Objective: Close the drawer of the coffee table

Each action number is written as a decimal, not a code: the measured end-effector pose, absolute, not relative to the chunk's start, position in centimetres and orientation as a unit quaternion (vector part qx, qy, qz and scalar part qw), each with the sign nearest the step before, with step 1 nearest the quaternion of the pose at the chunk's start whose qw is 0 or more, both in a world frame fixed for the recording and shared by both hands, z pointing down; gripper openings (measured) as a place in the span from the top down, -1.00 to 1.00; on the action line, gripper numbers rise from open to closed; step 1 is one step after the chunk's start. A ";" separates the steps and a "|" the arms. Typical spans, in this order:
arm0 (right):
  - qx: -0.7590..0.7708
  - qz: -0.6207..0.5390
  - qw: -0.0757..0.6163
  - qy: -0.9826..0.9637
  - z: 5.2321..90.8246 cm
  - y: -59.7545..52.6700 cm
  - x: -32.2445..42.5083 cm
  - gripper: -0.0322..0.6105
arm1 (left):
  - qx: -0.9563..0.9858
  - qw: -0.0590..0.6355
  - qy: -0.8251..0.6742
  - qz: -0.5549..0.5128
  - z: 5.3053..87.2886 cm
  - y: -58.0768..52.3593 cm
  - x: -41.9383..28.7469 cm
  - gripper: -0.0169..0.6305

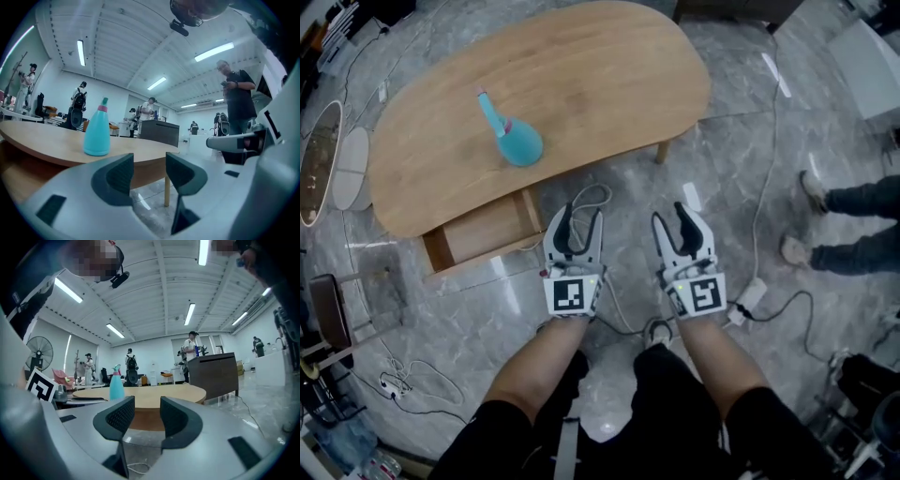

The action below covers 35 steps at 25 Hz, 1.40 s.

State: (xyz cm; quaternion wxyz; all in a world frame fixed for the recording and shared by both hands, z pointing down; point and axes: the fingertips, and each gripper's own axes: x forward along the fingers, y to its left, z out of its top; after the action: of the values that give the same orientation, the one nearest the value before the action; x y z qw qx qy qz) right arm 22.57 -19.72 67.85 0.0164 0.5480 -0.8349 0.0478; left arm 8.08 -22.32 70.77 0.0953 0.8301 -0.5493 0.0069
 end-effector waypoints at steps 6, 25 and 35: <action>0.563 0.049 0.039 -0.824 65.8 -16.7 24.4 0.38 | 0.823 0.098 -0.558 0.029 69.1 -19.8 5.9 0.34; 0.491 0.117 0.053 -0.862 63.9 -13.8 18.9 0.38 | 0.776 0.096 -0.618 0.085 66.5 -16.3 1.1 0.34; 0.500 0.124 0.050 -0.855 64.7 -14.0 13.3 0.38 | 0.793 0.100 -0.596 0.072 66.7 -13.6 -4.2 0.34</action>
State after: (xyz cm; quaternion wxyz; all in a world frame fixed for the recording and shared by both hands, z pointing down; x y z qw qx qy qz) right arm 13.31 -14.05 64.68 0.0501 0.5004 -0.8554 0.1239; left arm -4.17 -13.56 66.71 0.1003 0.7933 -0.5962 0.0720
